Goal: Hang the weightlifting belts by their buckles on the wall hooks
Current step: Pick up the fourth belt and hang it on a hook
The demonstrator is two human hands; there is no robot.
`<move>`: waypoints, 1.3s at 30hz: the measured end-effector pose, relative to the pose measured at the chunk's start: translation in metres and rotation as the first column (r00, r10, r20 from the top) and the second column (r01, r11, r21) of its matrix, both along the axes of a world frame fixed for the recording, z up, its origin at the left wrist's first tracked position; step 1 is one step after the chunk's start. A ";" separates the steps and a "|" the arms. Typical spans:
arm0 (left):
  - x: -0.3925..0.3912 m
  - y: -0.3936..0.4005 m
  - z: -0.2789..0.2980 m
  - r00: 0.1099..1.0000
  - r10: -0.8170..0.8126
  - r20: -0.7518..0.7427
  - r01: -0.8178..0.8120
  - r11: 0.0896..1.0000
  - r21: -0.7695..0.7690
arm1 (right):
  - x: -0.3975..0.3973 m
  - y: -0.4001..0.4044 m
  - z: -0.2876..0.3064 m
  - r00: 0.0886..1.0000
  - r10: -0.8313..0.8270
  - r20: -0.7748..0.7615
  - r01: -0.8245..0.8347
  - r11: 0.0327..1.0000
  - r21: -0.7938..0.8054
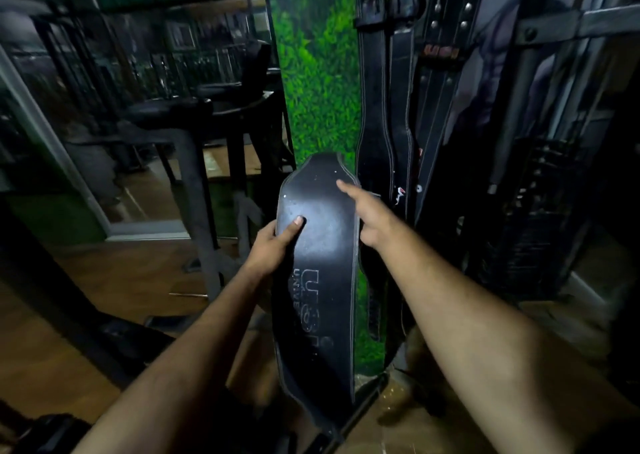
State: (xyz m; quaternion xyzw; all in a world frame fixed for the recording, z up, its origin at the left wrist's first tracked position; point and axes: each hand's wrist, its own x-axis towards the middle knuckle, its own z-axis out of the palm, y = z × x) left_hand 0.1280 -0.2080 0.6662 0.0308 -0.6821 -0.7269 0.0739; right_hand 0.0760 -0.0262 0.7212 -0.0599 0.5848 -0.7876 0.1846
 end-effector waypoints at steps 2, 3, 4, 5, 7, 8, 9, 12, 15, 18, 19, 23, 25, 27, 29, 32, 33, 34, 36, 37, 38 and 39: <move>-0.001 -0.010 0.004 0.999 -0.034 0.021 0.034 0.999 0.002 | -0.010 -0.011 0.008 0.991 -0.107 -0.085 0.110 0.993 0.032; -0.002 -0.015 0.009 0.998 -0.057 0.036 0.056 0.998 0.012 | -0.007 -0.016 0.015 0.984 -0.119 -0.129 0.125 0.991 0.039; -0.004 -0.019 0.017 0.996 -0.073 0.042 0.072 0.997 0.026 | -0.006 -0.020 0.017 0.980 -0.119 -0.158 0.126 0.991 0.038; -0.007 -0.023 0.026 0.996 -0.081 0.032 0.080 0.996 0.036 | 0.001 -0.024 0.022 0.979 -0.090 -0.184 0.100 0.994 0.048; -0.017 -0.028 0.046 0.996 -0.074 -0.040 0.074 0.997 0.004 | 0.009 -0.031 0.025 0.972 -0.081 -0.220 0.099 0.993 0.069; -0.021 -0.029 0.055 0.995 -0.057 -0.083 0.054 0.998 -0.032 | 0.005 -0.035 0.022 0.969 -0.089 -0.229 0.108 0.992 0.072; -0.024 -0.029 0.060 0.992 -0.037 -0.119 0.030 0.998 -0.059 | 0.002 -0.038 0.021 0.969 -0.100 -0.225 0.122 0.989 0.086; -0.022 -0.029 0.067 0.982 -0.075 -0.174 0.065 0.996 -0.064 | -0.007 -0.039 0.028 1.000 -0.008 -0.002 0.008 0.993 0.119; -0.022 -0.034 0.066 0.966 -0.202 -0.162 0.192 0.978 -0.077 | -0.018 -0.036 0.031 0.989 0.025 0.142 -0.038 0.995 0.091; -0.020 -0.041 0.064 0.942 -0.308 -0.134 0.299 0.950 -0.086 | -0.022 -0.043 0.039 0.983 -0.076 0.165 0.057 0.991 0.119; -0.019 -0.044 0.063 0.937 -0.329 -0.113 0.321 0.943 -0.085 | -0.022 -0.048 0.042 0.979 -0.125 0.158 0.101 0.983 0.153; -0.017 -0.060 0.053 0.921 -0.389 0.020 0.385 0.902 -0.195 | -0.021 -0.061 0.042 0.975 -0.180 0.129 0.160 0.975 0.153; -0.024 -0.061 0.049 0.924 -0.381 0.027 0.378 0.901 -0.216 | -0.019 -0.060 0.037 0.981 -0.161 0.108 0.146 0.980 0.132; -0.035 -0.056 0.052 0.958 -0.286 0.030 0.287 0.942 -0.177 | -0.018 -0.058 0.030 0.989 -0.136 0.051 0.130 0.987 0.097; -0.048 -0.049 0.062 0.968 -0.232 0.095 0.234 0.972 -0.011 | -0.016 -0.058 0.025 0.994 -0.101 -0.032 0.104 0.990 0.097; -0.071 -0.041 0.085 0.971 -0.220 0.099 0.213 0.974 0.077 | -0.011 -0.062 0.023 0.992 0.030 -0.124 -0.012 0.989 0.147; -0.079 -0.037 0.094 0.980 -0.188 0.069 0.182 0.980 0.081 | -0.010 -0.063 0.022 0.986 0.070 -0.148 -0.041 0.981 0.188; -0.084 -0.034 0.102 0.988 -0.148 0.039 0.144 0.985 0.094 | -0.008 -0.064 0.022 0.983 0.083 -0.162 -0.045 0.973 0.226; -0.093 -0.029 0.112 0.999 -0.050 -0.011 0.050 0.993 0.104 | -0.007 -0.062 0.020 0.979 0.056 -0.195 0.006 0.952 0.305; -0.099 -0.029 0.112 0.999 -0.004 -0.041 0.007 0.996 0.084 | -0.009 -0.060 0.018 0.981 0.028 -0.194 0.035 0.948 0.315; -0.100 -0.027 0.111 0.996 0.034 -0.083 -0.030 0.998 0.056 | -0.010 -0.060 0.019 0.983 -0.001 -0.185 0.062 0.942 0.329; -0.101 -0.025 0.108 0.989 0.079 -0.121 -0.077 0.997 0.022 | -0.012 -0.059 0.020 0.983 -0.048 -0.176 0.101 0.945 0.311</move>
